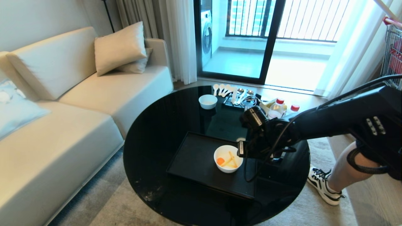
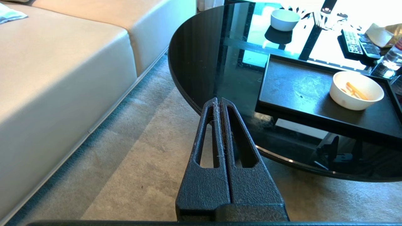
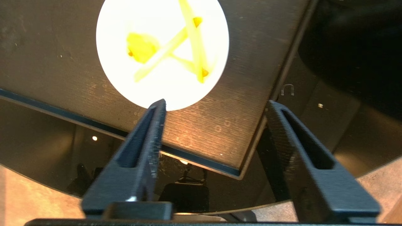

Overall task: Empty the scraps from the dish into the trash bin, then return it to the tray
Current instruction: Pick up the bowl with leftover food

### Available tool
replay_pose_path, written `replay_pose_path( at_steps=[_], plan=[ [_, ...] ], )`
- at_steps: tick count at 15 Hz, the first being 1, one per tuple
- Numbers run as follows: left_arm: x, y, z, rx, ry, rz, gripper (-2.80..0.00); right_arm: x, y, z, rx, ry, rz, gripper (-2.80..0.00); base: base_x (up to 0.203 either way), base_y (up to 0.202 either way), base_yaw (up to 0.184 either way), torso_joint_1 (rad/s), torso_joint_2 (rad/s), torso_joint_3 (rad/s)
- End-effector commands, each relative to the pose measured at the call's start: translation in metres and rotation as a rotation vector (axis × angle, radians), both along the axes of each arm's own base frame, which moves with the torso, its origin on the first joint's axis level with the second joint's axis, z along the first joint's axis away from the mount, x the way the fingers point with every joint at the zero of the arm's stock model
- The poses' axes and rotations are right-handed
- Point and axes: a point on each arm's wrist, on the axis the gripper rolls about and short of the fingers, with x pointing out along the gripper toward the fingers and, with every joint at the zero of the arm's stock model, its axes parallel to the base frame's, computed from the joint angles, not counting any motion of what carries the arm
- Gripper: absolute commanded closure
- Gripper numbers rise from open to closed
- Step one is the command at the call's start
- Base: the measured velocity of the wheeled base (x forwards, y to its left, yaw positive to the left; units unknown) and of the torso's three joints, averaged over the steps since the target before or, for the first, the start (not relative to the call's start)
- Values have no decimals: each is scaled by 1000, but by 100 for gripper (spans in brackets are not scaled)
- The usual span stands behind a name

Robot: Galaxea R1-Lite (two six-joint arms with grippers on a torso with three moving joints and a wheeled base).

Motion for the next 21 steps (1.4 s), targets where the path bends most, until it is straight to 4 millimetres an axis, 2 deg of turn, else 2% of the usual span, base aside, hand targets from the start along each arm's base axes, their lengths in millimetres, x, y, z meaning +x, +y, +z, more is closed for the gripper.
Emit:
replay_pose_path(
  at_steps=[1, 8, 12, 21],
  plan=[
    [0, 0, 0, -1, -1, 0, 0, 3, 6, -10, -27, 6, -3, -280, 0, 0, 0, 0, 0, 0],
    [0, 0, 0, -2, -1, 1, 0, 21, 20, -34, -142, -38, -26, -280, 0, 0, 0, 0, 0, 0],
    [0, 0, 0, 0, -1, 0, 0, 27, 21, -48, -208, -47, -40, -280, 0, 0, 0, 0, 0, 0],
    [0, 0, 0, -1, -1, 1, 0, 43, 22, -64, -230, -55, -70, -280, 0, 0, 0, 0, 0, 0]
  ],
)
